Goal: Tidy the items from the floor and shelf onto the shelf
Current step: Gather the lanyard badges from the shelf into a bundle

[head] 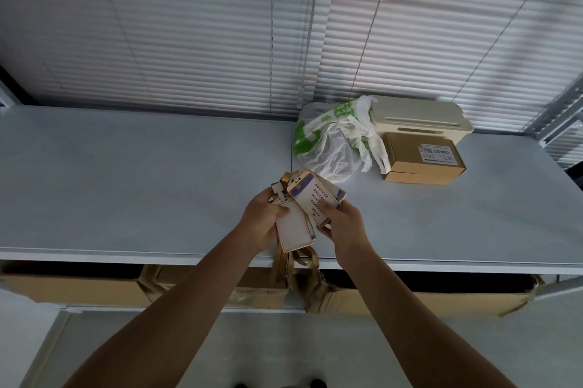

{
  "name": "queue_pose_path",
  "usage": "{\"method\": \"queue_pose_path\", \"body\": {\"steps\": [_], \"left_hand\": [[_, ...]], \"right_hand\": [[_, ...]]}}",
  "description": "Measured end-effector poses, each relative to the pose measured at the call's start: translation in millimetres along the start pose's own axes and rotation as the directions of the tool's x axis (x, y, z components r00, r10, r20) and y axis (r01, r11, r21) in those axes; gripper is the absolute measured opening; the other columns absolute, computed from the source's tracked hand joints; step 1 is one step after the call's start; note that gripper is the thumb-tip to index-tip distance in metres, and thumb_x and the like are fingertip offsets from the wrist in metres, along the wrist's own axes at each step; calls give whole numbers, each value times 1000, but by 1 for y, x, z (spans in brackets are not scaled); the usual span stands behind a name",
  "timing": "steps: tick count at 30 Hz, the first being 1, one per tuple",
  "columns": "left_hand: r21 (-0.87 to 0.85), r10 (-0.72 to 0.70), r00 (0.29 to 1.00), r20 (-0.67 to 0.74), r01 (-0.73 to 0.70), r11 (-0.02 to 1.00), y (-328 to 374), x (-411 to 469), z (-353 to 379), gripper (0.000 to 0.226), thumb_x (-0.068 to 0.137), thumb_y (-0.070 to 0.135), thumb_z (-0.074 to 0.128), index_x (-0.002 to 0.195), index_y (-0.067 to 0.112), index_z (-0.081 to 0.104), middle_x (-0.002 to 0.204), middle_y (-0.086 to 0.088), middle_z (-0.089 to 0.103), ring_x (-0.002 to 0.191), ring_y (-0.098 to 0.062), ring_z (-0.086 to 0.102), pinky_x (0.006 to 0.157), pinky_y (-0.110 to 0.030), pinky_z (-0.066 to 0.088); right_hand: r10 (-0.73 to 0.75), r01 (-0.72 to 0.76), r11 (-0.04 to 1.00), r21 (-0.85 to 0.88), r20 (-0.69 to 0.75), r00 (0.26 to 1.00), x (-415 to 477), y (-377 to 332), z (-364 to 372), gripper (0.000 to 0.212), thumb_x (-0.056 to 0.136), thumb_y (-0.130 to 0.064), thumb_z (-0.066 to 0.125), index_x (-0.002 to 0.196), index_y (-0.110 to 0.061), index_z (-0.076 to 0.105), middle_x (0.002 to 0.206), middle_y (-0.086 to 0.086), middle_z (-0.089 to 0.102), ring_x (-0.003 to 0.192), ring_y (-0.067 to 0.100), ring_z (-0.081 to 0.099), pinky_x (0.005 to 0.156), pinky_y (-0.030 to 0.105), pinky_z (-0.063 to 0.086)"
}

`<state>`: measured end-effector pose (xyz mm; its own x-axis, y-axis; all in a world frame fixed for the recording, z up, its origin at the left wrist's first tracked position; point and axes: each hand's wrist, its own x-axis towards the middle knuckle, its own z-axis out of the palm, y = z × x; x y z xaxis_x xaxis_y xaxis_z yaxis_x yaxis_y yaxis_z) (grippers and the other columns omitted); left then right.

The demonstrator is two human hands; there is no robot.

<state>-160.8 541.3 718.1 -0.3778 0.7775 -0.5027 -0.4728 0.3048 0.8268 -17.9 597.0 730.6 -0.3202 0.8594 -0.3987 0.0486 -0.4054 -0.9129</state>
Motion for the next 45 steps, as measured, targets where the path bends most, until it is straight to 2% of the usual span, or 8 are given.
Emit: {"method": "queue_pose_path", "body": {"steps": [6,13,20,29,32,35,39,45], "left_hand": [[182,59,997,-55,-48,982,2,7,-4,50,84,-8,50,123,22,61,119,-11,65,106,-33,63,93,-57,52],[15,17,988,-156,-15,1000,4,14,-10,32,90,-2,54,113,17,64,116,-12,65,102,-33,64,85,-52,56],[71,-247,969,-5,247,966,-2,13,-13,32,91,10,60,122,8,60,109,-16,66,99,-33,63,75,-46,53],[159,-256,961,102,238,958,-3,14,-36,26,90,10,62,115,6,68,103,-14,70,91,-30,66,72,-41,55],[98,-323,937,134,312,945,-1,15,-54,23,91,15,62,111,7,71,100,-11,71,93,-28,64,77,-41,54],[-64,-383,923,34,385,921,-5,23,-73,21,92,16,61,108,4,68,95,-9,68,83,-23,64,64,-35,54],[-86,-404,901,-160,395,915,-14,33,-79,37,88,17,66,121,1,62,106,-14,65,90,-27,64,68,-41,53],[-52,-365,915,-171,362,931,-16,33,-45,38,86,20,71,119,3,61,112,-17,66,92,-32,64,71,-47,55]], "right_hand": [[79,-76,996,47,-43,996,3,-4,1,14,98,-13,56,94,-22,66,94,7,66,92,22,61,93,44,53],[133,-127,989,76,-79,988,6,-3,-3,12,96,-11,56,96,-16,67,94,14,65,84,26,63,83,38,57],[238,-212,956,203,-114,964,21,-2,-7,20,94,-11,58,111,-3,66,89,15,67,72,23,65,69,33,55],[355,-251,883,396,-213,910,50,-26,-23,12,94,-10,56,102,-3,62,83,14,67,68,20,64,63,32,53],[369,-242,885,399,-279,887,58,-36,-36,13,93,-11,54,99,-5,63,78,11,67,65,18,62,65,30,53],[378,-224,889,398,-365,851,65,-42,-51,16,93,-12,54,106,-8,64,82,10,68,70,17,65,75,32,56],[383,-312,891,330,-175,907,55,-35,-48,7,91,-9,53,94,-7,60,84,13,66,72,20,65,67,33,51],[385,-398,897,195,100,917,25,-7,-10,12,90,-4,58,102,-5,62,96,16,66,85,26,65,70,37,53]]}}
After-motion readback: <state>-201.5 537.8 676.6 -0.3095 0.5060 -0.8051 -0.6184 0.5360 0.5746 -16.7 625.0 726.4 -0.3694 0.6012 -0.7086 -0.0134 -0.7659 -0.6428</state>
